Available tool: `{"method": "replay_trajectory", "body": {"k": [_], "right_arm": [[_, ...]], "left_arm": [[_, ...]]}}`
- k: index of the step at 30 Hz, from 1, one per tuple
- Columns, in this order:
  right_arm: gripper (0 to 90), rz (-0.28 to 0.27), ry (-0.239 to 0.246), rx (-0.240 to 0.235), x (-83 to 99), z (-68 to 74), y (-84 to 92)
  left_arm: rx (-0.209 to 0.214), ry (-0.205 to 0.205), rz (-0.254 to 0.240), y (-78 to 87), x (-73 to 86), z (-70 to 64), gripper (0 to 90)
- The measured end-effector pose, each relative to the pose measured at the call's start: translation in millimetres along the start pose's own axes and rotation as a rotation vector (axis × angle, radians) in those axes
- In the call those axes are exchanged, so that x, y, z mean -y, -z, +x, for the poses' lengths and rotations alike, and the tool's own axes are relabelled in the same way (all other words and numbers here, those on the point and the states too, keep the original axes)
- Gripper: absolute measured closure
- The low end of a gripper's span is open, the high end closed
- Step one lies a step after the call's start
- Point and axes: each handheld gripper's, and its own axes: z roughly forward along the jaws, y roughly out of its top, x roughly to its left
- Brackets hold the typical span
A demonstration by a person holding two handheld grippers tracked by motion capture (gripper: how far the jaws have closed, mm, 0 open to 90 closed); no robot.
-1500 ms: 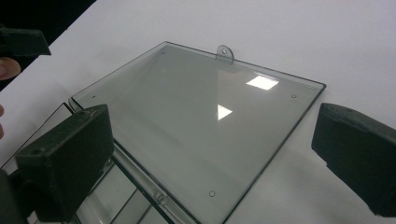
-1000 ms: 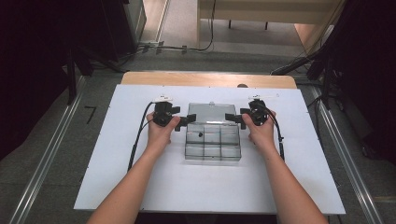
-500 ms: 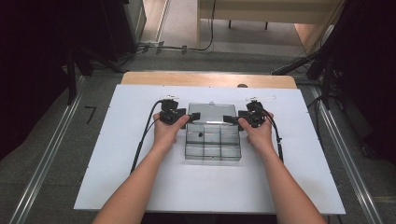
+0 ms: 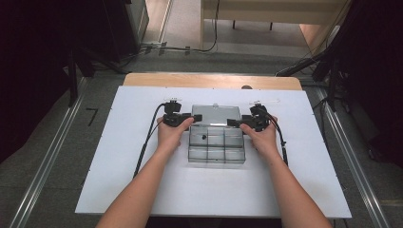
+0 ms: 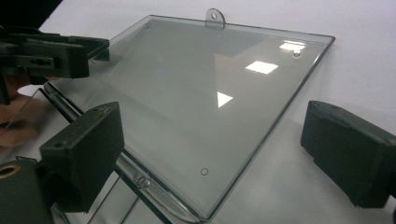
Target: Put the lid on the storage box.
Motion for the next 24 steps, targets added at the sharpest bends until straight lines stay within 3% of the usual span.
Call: {"method": "replay_trajectory", "body": {"k": [6,10,13,15,20,24], "right_arm": [[11.6,0.008,-0.012,0.025,0.3,2.3,-2.2],[15.5,0.012,-0.029,0.011,0.9,0.4,-3.5],[22.2,0.009,-0.043,-0.015,1.0,-1.9,-3.0],[23.4,0.003,-0.044,-0.003,0.6,-1.9,-2.3],[30.9,-0.013,-0.030,-0.009,-0.5,-0.8,0.2],[37.8,-0.025,-0.026,-0.026,-1.9,1.2,3.5]], "left_arm": [[-0.006,0.025,0.012,-3.3,0.9,0.2,36.7],[-0.015,0.040,0.016,-3.9,0.3,-1.1,37.7],[0.001,0.053,0.011,-3.8,-0.2,-1.1,40.7],[0.001,0.058,0.013,-3.5,-0.5,-1.4,41.5],[0.020,0.056,-0.001,-0.5,-3.0,-3.6,47.2],[0.019,0.027,-0.015,3.8,-6.5,-6.9,52.1]]}}
